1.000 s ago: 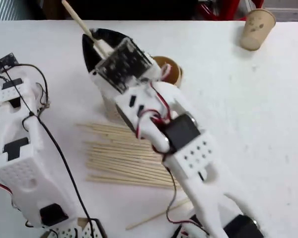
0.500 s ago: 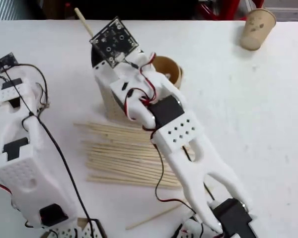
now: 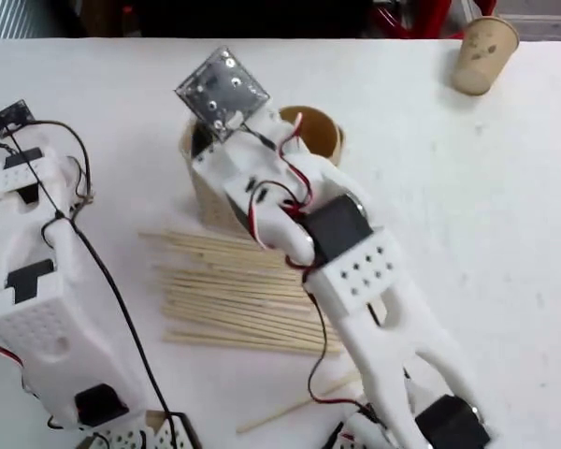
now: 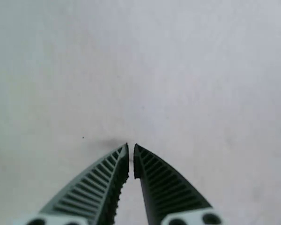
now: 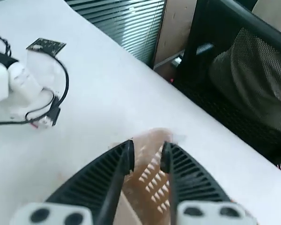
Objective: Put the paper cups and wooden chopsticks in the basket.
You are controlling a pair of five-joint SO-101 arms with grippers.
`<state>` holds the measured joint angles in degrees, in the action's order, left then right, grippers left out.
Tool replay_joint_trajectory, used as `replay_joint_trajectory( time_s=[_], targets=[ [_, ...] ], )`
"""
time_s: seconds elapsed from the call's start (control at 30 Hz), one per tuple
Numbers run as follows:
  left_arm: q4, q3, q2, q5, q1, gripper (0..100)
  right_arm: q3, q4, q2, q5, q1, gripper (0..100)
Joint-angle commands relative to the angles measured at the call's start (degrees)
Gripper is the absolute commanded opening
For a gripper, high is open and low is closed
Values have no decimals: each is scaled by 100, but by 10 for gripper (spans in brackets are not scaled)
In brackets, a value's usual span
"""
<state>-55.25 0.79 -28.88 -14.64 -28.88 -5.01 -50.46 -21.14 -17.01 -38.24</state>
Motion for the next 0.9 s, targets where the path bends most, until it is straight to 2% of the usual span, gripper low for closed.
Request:
replay_joint_trajectory(
  time_s=[0.0, 0.13, 0.2, 0.43, 0.57, 0.73, 0.87],
  targets=[
    [88, 123, 13, -62, 84, 46, 255, -1648, -470, -316, -92, 104],
    [88, 123, 13, -62, 84, 46, -273, -2501, -242, -1556, -541, 150],
    [88, 123, 13, -62, 84, 46, -835, -2563, -163, -1934, -831, 156],
    [88, 123, 13, -62, 84, 46, -3165, -804, 66, -2514, -1051, 156],
    [88, 123, 13, -62, 84, 46, -3938, -374, 462, -3156, -1059, 155],
    [88, 123, 13, -62, 84, 46, -4070, -338, 936, -3402, -1059, 155],
    [88, 123, 13, -62, 84, 46, -4114, -989, 690, -3727, -1130, 155]
  ],
)
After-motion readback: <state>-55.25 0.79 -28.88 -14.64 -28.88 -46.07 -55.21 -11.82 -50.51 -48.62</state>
